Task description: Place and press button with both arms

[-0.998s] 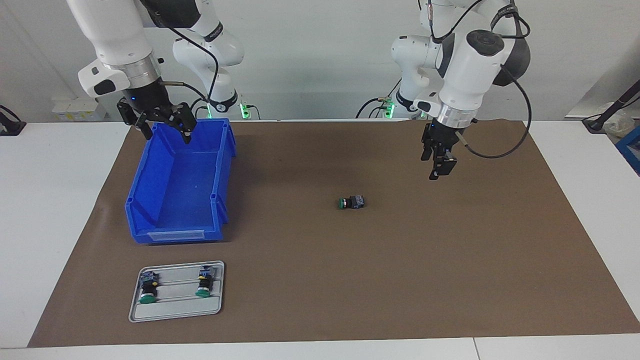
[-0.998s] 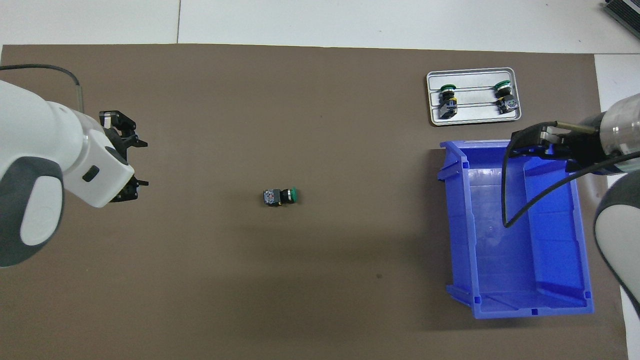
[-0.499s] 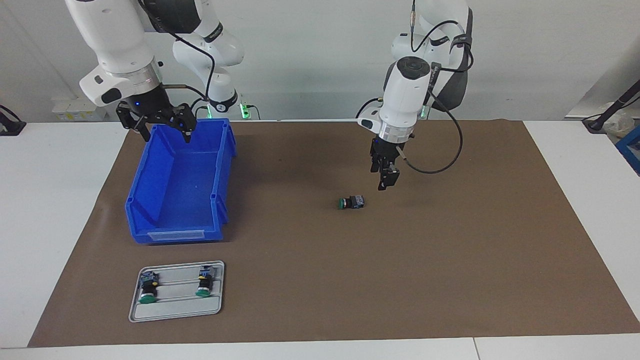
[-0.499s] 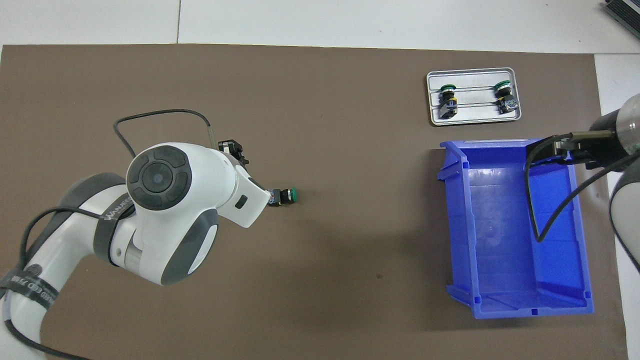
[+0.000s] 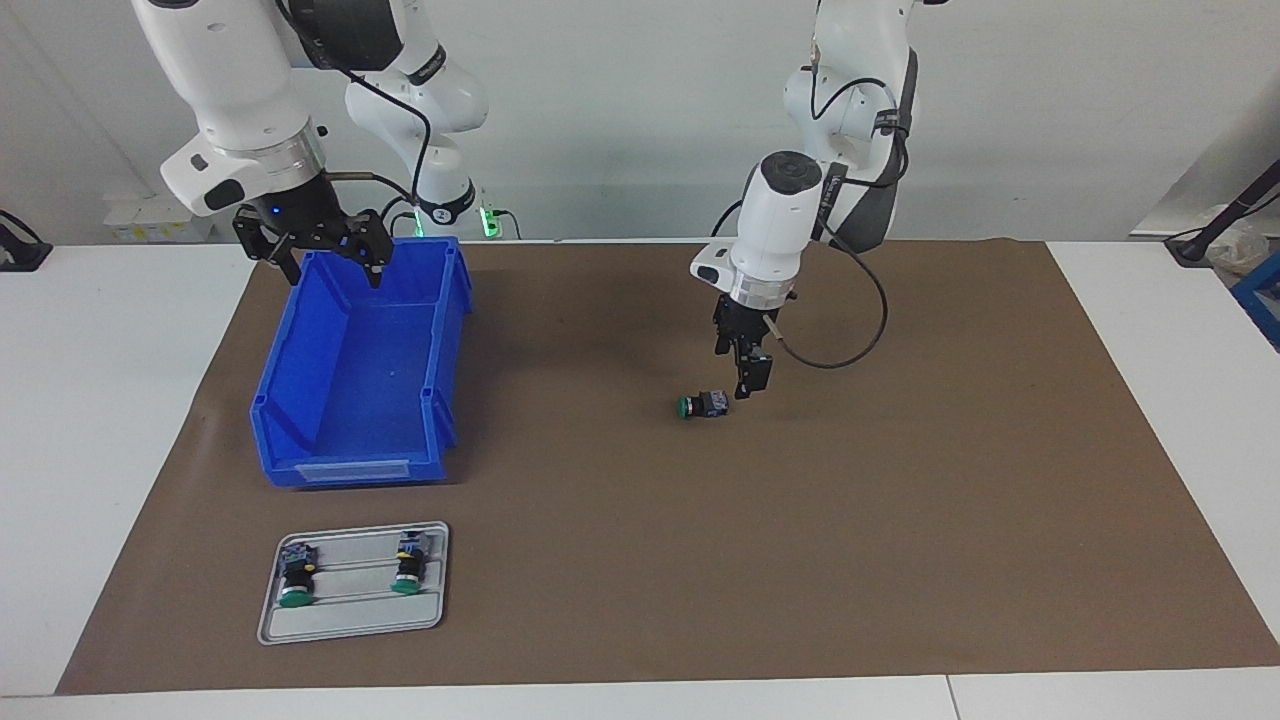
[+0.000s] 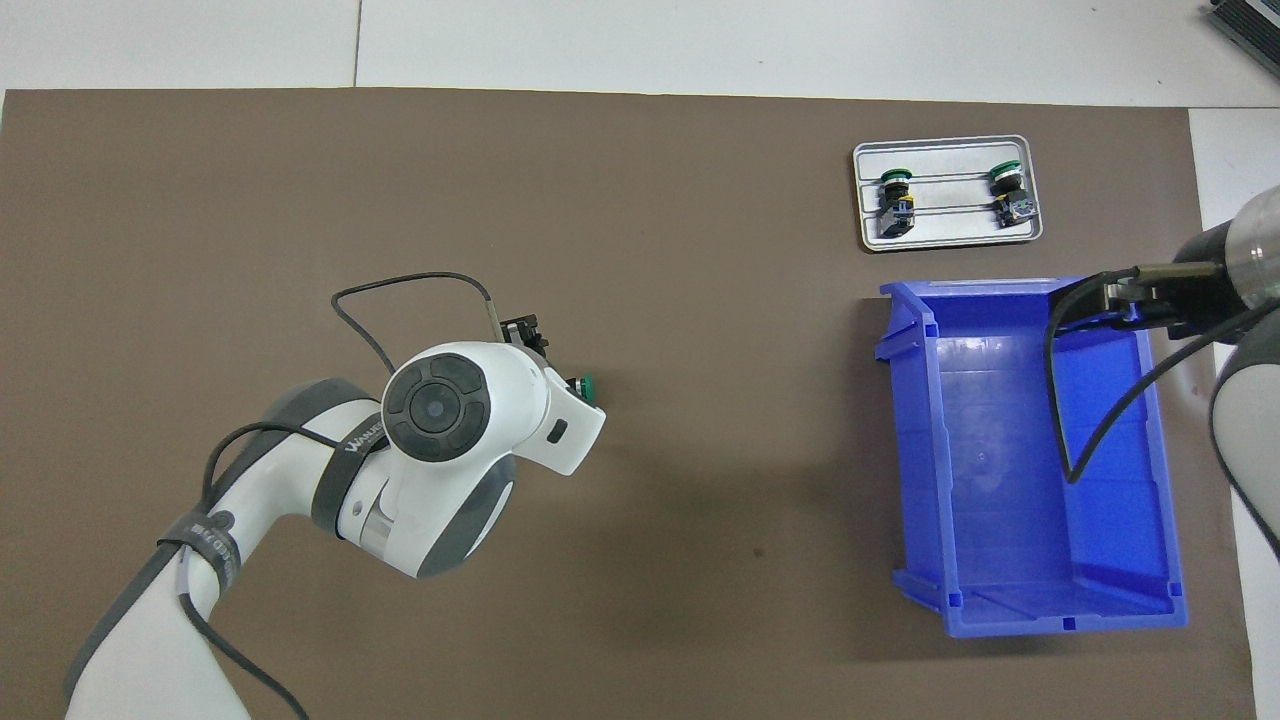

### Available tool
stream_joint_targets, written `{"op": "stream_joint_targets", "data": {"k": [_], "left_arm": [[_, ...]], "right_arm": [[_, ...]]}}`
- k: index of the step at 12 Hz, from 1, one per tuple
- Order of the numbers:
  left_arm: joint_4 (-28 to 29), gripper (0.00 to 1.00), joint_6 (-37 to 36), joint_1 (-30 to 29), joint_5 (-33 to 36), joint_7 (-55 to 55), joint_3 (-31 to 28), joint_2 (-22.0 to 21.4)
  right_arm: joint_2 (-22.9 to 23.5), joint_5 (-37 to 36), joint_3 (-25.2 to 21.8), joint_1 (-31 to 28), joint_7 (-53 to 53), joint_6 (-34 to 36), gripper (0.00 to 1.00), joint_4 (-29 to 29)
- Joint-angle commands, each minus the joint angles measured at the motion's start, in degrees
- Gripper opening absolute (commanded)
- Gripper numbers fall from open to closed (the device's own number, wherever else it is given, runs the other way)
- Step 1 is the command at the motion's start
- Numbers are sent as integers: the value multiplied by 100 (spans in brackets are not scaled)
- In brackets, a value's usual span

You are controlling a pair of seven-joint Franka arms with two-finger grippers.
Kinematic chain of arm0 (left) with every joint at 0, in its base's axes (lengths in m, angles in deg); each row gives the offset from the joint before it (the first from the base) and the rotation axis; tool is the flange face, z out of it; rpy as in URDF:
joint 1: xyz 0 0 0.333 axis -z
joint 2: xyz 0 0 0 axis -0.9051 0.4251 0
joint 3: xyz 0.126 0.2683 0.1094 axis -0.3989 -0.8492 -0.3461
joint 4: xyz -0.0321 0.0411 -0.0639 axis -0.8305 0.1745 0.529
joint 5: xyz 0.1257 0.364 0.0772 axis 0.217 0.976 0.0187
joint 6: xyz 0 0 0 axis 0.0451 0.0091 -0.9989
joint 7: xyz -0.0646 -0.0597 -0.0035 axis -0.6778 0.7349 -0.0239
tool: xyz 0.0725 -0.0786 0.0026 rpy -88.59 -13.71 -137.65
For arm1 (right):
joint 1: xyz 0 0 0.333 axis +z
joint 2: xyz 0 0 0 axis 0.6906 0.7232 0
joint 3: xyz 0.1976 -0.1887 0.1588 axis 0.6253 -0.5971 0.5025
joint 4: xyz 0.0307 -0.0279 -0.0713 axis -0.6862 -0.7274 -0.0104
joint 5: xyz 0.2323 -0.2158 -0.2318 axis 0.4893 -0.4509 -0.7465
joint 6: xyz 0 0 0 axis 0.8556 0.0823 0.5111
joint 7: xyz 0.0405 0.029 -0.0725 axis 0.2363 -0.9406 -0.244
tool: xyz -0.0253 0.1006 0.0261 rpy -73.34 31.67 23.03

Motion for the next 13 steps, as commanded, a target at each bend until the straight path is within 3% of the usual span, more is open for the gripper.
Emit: {"op": "stream_joint_targets", "data": {"k": [1, 3, 11, 13], "left_arm": [[21, 100, 256, 187, -47, 273, -99, 273], [12, 100, 527, 302, -47, 493, -99, 589], [12, 99, 1039, 293, -47, 546, -99, 916], [21, 91, 1039, 249, -47, 538, -99, 916]], "right_arm": [[-156, 22, 44, -99, 37, -118, 100, -277], [-156, 31, 44, -108, -322, -189, 100, -269], [-156, 374, 44, -125, -509, -215, 100, -286], [-147, 374, 44, -117, -526, -232, 100, -277]]}}
